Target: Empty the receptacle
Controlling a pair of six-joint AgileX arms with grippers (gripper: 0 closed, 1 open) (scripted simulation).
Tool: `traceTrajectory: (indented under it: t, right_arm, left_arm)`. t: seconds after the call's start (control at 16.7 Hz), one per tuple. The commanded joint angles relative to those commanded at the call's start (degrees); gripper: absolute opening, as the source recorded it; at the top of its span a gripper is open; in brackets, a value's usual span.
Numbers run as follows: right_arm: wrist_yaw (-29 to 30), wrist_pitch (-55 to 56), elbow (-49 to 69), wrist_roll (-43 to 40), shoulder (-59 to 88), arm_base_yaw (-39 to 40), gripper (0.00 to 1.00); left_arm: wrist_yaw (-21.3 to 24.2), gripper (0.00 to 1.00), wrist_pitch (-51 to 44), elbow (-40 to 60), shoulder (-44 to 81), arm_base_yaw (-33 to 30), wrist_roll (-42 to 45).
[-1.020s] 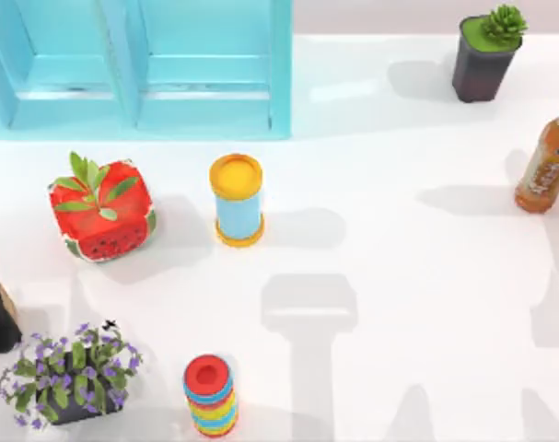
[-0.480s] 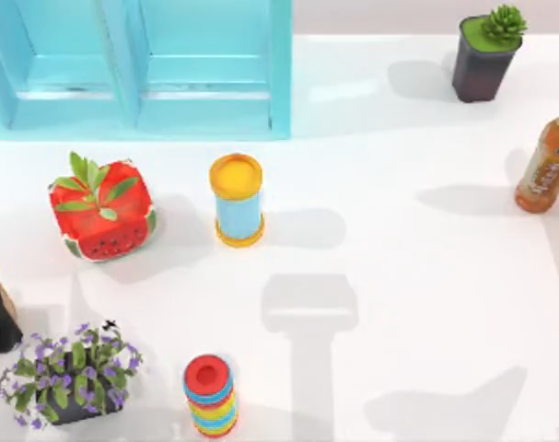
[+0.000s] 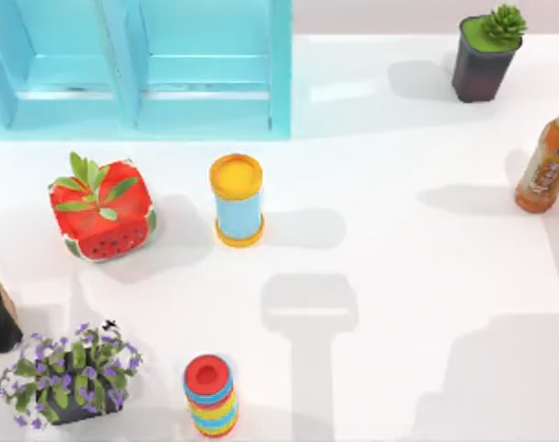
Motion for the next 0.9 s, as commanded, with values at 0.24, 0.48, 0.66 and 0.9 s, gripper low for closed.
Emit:
traceTrajectory:
  t: [0.24, 0.48, 0.66, 0.9]
  right_arm:
    - [0.0, -6.8, 7.1, -2.8, 8.6, -2.8, 1.0]
    - [0.0, -7.7, 8.0, -3.1, 9.7, -3.2, 1.0]
    - [0.0, -7.3, 7.7, -3.0, 9.6, -2.9, 1.0]
    - [0.0, -1.0, 2.7, -2.8, 11.4, -2.9, 1.0]
  left_arm:
    - [0.0, 1.0, 0.0, 0.0, 0.0, 0.0, 0.0]
    - [0.0, 1.0, 0.0, 0.0, 0.0, 0.0, 0.0]
    - [0.0, 1.0, 0.0, 0.0, 0.0, 0.0, 0.0]
    - [0.0, 1.0, 0.0, 0.0, 0.0, 0.0, 0.0]
